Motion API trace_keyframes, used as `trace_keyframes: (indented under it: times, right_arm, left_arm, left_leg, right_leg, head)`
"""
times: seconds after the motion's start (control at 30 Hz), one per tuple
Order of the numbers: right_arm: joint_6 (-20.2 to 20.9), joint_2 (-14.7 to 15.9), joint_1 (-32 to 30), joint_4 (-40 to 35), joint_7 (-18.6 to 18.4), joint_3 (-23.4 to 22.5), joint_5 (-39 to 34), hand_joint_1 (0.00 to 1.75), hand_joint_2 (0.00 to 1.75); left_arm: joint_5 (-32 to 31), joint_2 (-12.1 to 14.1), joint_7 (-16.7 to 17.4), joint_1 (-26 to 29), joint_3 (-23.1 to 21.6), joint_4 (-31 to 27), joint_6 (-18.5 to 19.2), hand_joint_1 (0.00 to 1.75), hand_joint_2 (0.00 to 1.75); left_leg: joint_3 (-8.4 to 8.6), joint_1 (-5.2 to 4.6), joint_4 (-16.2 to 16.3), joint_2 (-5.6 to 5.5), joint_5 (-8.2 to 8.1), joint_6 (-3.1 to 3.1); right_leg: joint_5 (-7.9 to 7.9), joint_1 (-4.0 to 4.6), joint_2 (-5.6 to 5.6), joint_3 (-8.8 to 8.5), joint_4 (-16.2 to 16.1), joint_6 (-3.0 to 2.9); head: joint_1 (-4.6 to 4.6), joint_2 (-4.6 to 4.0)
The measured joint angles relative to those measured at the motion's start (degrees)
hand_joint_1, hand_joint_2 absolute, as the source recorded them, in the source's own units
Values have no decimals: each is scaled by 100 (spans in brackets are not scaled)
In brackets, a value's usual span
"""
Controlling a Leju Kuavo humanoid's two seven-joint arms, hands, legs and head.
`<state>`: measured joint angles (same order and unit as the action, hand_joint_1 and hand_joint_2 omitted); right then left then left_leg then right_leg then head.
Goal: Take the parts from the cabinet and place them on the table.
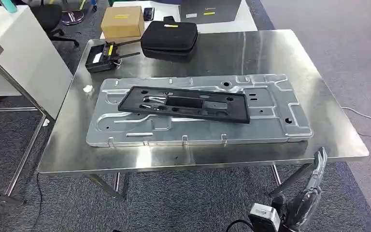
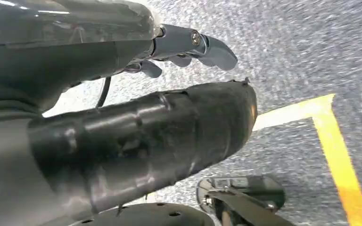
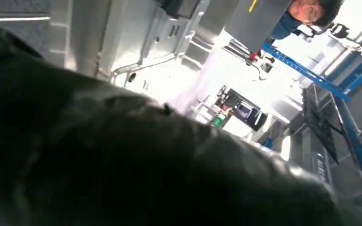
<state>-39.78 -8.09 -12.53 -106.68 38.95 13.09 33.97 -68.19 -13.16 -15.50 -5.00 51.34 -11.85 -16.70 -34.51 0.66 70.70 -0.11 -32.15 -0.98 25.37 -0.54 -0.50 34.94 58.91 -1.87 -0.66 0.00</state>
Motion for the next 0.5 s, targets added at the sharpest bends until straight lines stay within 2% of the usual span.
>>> trace_keyframes:
  times: [0.03, 0.07, 0.1, 0.17, 0.2, 0.23, 0.27, 0.3, 0.37, 0.4, 0.43, 0.47, 0.5]
  right_arm:
    - [0, -13, -13, 0, 37, -13, 90, 0, 0]
    - [0, -37, -19, -2, 68, -42, 177, 0, 0]
    - [-2, -57, -21, -7, 74, -63, 194, 0, 0]
    - [-2, -63, -19, -11, 81, -90, 179, 0, 0]
    - [-2, -63, -21, -26, 81, -105, 151, 0, 0]
    - [-4, -61, -24, -42, 81, -122, 133, 0, 0]
    - [-4, -61, -31, -55, 79, -144, 120, 0, 0]
    - [-4, -61, -31, -63, 74, -151, 96, 0, 0]
    - [-7, -61, -33, -66, 61, -164, 24, 0, 0]
    - [-7, -61, -33, -66, 61, -170, -11, 0, 0]
    - [-7, -61, -33, -66, 61, -173, -33, 0, 0]
    - [-7, -61, -33, -66, 61, -173, -75, 0, 0]
    - [-7, -61, -32, -66, 61, -173, -101, 0, 0]
  left_arm:
    - [-4, 0, 0, -2, 0, 0, 0, 0, 0]
    - [-11, 2, 0, -9, 0, 0, 0, 0, 0]
    - [-20, 9, 0, -15, 0, 0, 0, 0, 0]
    - [-22, 9, -2, -14, 4, 0, 2, 0, 0]
    - [-22, 13, -2, -12, 7, 0, 0, 0, 0]
    - [-22, 18, 2, 0, 13, 0, 0, 0, 0]
    - [-24, 18, 0, -4, 22, 0, 0, 0, 0]
    - [-22, 18, 0, -8, 26, 0, 2, 0, 0]
    - [-24, 24, 0, -10, 33, 0, 0, 0, 0]
    - [-22, 29, 0, -7, 39, 0, 2, 0, 0]
    - [-22, 35, 0, -5, 46, 0, 2, 0, 0]
    - [-22, 37, 2, -4, 50, 0, 2, 0, 0]
    - [-22, 37, 4, -6, 55, 0, 2, 0, 0]
  left_leg:
    - [355, -1, -517, 0, 187, 22]
    - [710, -5, -1045, -6, 209, 61]
    - [905, -45, -1374, -10, 101, 83]
    - [827, -60, -1412, -11, 116, 124]
    - [810, -70, -1401, -11, 145, 167]
    - [784, -38, -1466, -6, 222, 230]
    - [757, -14, -1489, 53, 300, 271]
    - [686, -14, -1494, 52, 353, 327]
    - [534, -24, -1476, 69, 454, 368]
    - [456, -32, -1457, 80, 512, 366]
    - [379, -35, -1425, 81, 561, 361]
    - [282, -36, -1394, 83, 603, 352]
    - [198, -37, -1356, 83, 638, 342]
  right_leg:
    - [-34, 0, 4, 49, 22, 18]
    - [-66, 1, 6, 76, 43, 40]
    - [-93, 32, 8, 111, 57, 77]
    - [-182, 16, -3, 115, 40, 148]
    - [-234, 6, -5, 111, 14, 182]
    - [-277, 40, 2, 117, 3, 237]
    - [-119, 1, 48, 155, 81, 246]
    - [194, -4, 51, 242, 297, 266]
    - [851, -22, 49, 461, 1095, 307]
    - [1025, -27, 49, 545, 1509, 331]
    - [987, -28, 49, 545, 1713, 346]
    - [800, -30, 48, 430, 1686, 347]
    - [587, -30, 48, 214, 1450, 336]
  head:
    - [0, 0]
    - [0, 0]
    - [0, 0]
    - [-4, 0]
    - [-2, 0]
    - [-9, 0]
    - [-2, 0]
    - [-20, 0]
    - [-20, 0]
    - [-15, 0]
    - [-17, 0]
    - [-15, 0]
    - [-15, 0]
